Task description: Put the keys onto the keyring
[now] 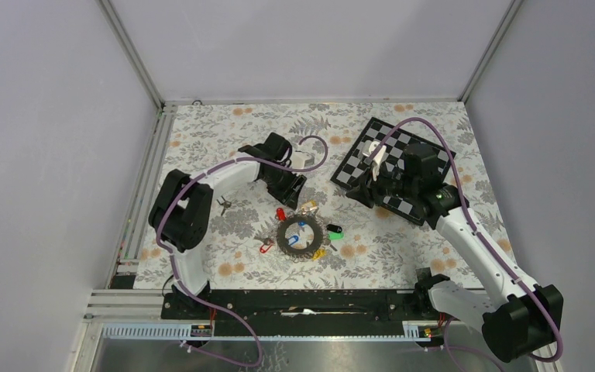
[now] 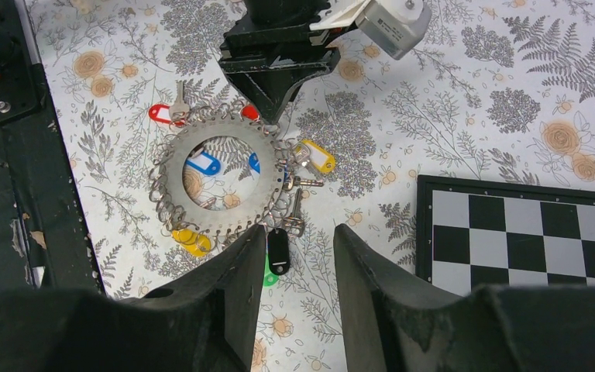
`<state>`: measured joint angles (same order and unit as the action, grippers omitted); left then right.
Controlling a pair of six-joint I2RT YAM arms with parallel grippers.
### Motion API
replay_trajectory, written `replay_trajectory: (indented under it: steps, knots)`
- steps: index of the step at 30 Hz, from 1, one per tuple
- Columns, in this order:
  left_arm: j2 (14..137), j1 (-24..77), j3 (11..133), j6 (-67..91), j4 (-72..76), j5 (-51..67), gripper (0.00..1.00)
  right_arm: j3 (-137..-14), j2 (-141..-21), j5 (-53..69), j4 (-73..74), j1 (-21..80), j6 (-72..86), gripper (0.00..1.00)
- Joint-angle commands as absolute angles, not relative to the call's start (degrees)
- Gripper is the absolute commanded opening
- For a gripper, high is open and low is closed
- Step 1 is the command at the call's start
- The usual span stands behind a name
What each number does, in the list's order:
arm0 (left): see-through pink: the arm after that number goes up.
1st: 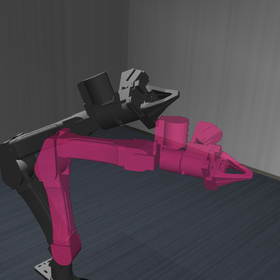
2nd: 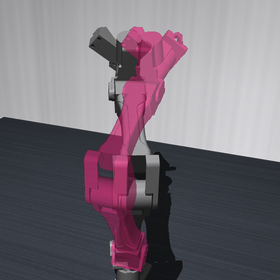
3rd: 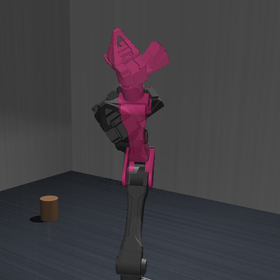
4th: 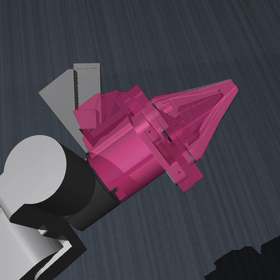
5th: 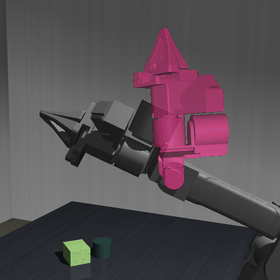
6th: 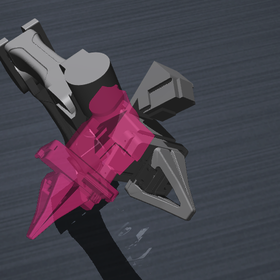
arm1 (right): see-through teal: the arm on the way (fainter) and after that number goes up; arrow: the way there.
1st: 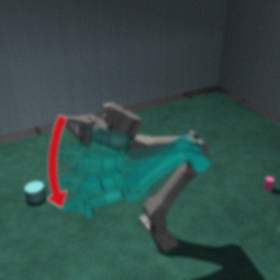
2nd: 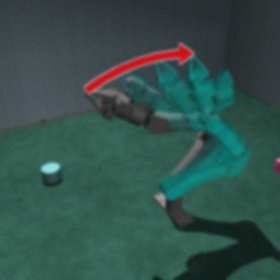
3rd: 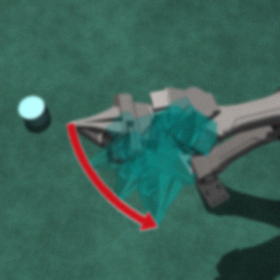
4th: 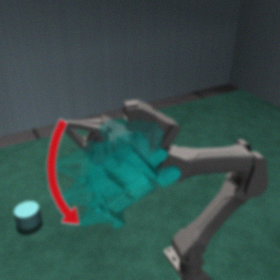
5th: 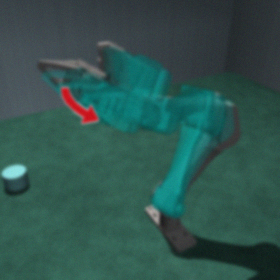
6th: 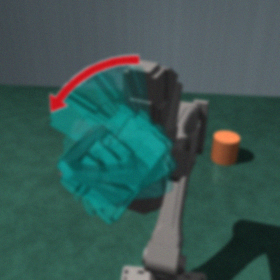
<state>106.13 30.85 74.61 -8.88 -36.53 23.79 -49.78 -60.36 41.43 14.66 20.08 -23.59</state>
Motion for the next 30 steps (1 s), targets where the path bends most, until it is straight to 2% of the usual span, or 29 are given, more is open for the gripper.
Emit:
replay_trajectory:
  steps: [1,13,24,30]
  knots:
    - [107.2,31.7,73.6,-8.0,-37.2,21.7,0.47,-49.4,-60.1,41.7,13.8,19.6,-23.9,0.45]
    - [108.1,32.3,71.6,-7.9,-37.3,20.9,0.44,-49.2,-60.5,42.2,13.8,19.4,-24.1,0.46]
    - [109.0,32.5,73.2,-8.3,-37.6,20.6,0.18,-49.0,-60.7,42.5,13.7,19.3,-24.1,0.46]
    - [108.1,32.5,74.0,-9.1,-38.0,20.1,0.13,-49.0,-61.0,42.8,13.7,19.3,-24.1,0.46]
